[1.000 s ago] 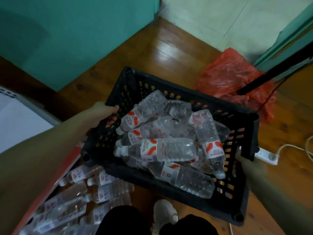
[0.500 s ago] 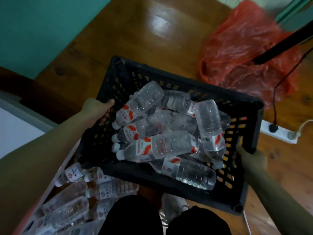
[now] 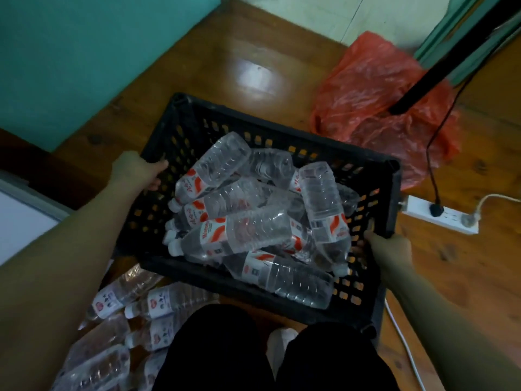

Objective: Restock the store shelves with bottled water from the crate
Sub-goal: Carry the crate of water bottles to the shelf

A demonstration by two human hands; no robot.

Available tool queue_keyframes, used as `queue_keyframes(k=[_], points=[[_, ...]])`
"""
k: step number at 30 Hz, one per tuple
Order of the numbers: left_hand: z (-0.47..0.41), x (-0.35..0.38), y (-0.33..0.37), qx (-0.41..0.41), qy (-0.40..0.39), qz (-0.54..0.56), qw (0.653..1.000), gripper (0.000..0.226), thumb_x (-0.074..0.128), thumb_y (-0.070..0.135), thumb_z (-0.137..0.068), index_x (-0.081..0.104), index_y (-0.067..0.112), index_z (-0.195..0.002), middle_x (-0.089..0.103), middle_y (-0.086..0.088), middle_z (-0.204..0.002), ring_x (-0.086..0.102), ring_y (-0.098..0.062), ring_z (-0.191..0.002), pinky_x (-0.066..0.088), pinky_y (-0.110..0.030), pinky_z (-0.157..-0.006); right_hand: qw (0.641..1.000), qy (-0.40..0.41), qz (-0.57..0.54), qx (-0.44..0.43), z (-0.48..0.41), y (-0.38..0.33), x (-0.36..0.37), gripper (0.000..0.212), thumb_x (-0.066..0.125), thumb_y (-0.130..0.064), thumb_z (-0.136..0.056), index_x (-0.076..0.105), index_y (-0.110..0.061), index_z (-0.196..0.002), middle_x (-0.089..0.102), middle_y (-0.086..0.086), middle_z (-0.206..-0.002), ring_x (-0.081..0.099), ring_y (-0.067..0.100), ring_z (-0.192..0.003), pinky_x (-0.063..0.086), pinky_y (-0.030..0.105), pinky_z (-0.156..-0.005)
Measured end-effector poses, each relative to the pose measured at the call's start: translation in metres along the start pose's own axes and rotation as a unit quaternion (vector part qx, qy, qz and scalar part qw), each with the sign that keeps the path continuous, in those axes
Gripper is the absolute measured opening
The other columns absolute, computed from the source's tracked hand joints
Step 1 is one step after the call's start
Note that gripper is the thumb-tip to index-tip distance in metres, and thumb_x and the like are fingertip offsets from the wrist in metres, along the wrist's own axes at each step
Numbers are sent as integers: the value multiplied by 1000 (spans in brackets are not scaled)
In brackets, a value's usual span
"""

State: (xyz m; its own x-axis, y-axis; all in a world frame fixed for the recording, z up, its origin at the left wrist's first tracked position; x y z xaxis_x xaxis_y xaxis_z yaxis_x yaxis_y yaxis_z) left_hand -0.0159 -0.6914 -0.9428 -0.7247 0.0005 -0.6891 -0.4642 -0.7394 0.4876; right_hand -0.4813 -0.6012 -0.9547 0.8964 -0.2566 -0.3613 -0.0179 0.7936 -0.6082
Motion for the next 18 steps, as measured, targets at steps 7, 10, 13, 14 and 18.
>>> queue_keyframes(k=[7, 10, 13, 14, 18], points=[[34, -8, -9, 110, 130, -156, 973, 28, 52, 23, -94, 50, 2, -111, 58, -22, -111, 56, -38, -100, 44, -39, -72, 995, -50, -2, -90, 5, -1, -6, 15, 57, -11, -91, 54, 2, -85, 57, 18, -66, 61, 22, -41, 51, 29, -40], [39, -8, -18, 122, 144, -170, 967, 26, 48, 17, -94, 46, 1, -114, 57, -25, -109, 56, -40, -99, 45, -42, -74, 993, -54, -14, -108, 9, 0, -5, 13, 55, -11, -92, 55, 1, -86, 59, 18, -66, 60, 30, -53, 51, 34, -50], [49, -6, -25, 145, 166, -179, 959, 31, 49, 13, -91, 43, 1, -119, 55, -25, -111, 54, -40, -99, 45, -42, -73, 991, -62, -72, -92, 7, 9, -3, 15, 54, -10, -91, 55, -2, -79, 61, 11, -52, 61, 23, -44, 51, 29, -44], [54, -4, -26, 155, 186, -183, 953, 35, 50, 16, -90, 42, 1, -122, 54, -26, -113, 53, -40, -101, 45, -43, -76, 990, -68, -88, -86, 8, 10, -2, 16, 54, -10, -90, 54, -3, -76, 60, 7, -45, 60, 20, -41, 50, 26, -42], [92, 6, -34, 181, 290, -175, 923, 57, 58, 26, -87, 39, -5, -130, 45, -30, -129, 41, -42, -121, 35, -51, -99, 981, -126, -145, -35, 8, 16, 6, 27, 54, -16, -91, 50, -11, -65, 49, -1, -35, 47, 12, -31, 41, 15, -36]])
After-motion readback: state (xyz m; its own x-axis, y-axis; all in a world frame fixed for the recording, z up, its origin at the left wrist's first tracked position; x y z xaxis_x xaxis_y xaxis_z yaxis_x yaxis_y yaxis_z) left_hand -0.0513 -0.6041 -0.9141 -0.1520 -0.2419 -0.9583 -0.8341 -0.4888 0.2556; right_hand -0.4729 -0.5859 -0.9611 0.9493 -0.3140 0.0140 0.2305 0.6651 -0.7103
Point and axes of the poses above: each hand's wrist, its own z-axis away from the middle knuckle, its own x-axis out of the palm, y = z × x, the point moved 7 cm from there along -z, towards the middle knuckle
